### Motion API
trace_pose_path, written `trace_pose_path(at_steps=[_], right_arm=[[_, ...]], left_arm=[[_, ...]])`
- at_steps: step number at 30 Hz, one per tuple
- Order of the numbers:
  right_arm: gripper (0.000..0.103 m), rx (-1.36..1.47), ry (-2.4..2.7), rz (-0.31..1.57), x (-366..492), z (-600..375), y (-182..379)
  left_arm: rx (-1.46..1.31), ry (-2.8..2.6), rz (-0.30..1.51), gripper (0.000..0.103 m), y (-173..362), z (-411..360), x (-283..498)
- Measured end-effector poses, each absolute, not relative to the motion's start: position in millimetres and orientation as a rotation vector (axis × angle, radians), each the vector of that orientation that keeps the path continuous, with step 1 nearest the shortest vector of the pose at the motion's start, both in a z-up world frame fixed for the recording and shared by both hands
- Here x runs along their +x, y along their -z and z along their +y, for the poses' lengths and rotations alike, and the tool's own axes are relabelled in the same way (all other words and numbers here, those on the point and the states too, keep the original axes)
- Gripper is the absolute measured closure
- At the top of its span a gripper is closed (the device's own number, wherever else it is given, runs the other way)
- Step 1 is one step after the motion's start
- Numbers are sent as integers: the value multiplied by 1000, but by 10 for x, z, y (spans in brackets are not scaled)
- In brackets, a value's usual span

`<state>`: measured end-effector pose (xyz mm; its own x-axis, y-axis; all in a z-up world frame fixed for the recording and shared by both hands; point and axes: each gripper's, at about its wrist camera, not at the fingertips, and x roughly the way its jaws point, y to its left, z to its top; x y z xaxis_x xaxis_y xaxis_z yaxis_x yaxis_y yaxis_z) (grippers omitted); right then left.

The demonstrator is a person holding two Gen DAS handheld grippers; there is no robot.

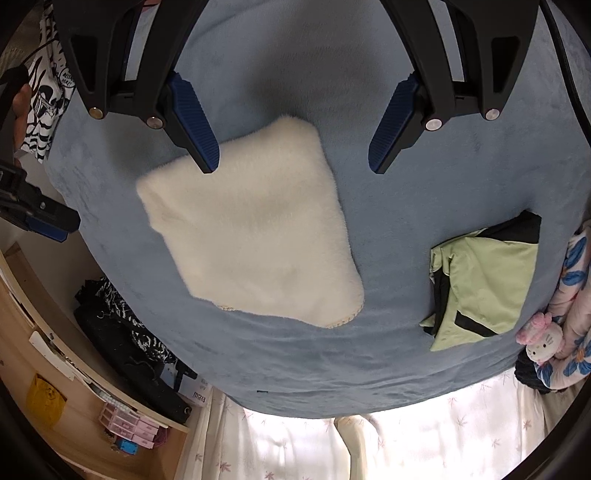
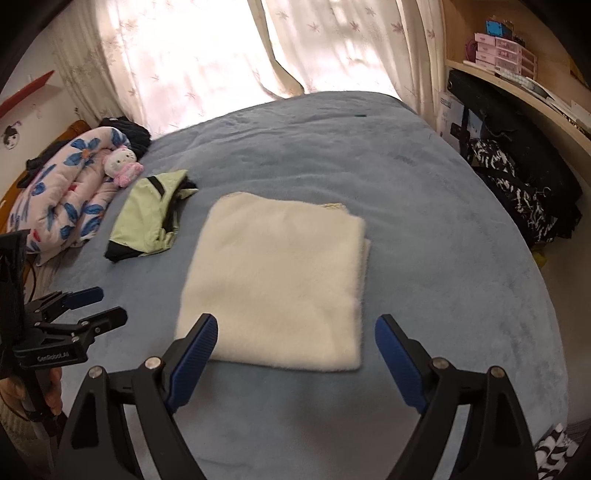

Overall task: Fold large clothes
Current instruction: 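Grasp the folded cream cardigan bundle with both grippers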

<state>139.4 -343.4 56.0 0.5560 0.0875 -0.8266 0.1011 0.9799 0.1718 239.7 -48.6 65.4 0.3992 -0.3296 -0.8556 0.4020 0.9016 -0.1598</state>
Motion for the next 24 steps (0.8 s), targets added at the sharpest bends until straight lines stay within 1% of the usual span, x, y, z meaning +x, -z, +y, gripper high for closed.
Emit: trace_pose_path(at_steps=[8,16,20,22,24], right_arm=[[15,325,-26,1080,1876,-3855,-16],[15,509,-76,1202,2338,-4271,862],[15,648,-165,1212,2419,-4386,1174],[15,690,-227,1213,2448,-4379,1306],[15,724,-276,1204,2452,-4368,1418]], left_arm=[[26,465,1149,21,-233,-614,2809],[-154,520,1277,21,477,-598,3299],[-209,530,1305,21,728,-620,3433],[-243,547,1311,16,823,-623,3476],[-254,565,1303,13,877,-637,3490]])
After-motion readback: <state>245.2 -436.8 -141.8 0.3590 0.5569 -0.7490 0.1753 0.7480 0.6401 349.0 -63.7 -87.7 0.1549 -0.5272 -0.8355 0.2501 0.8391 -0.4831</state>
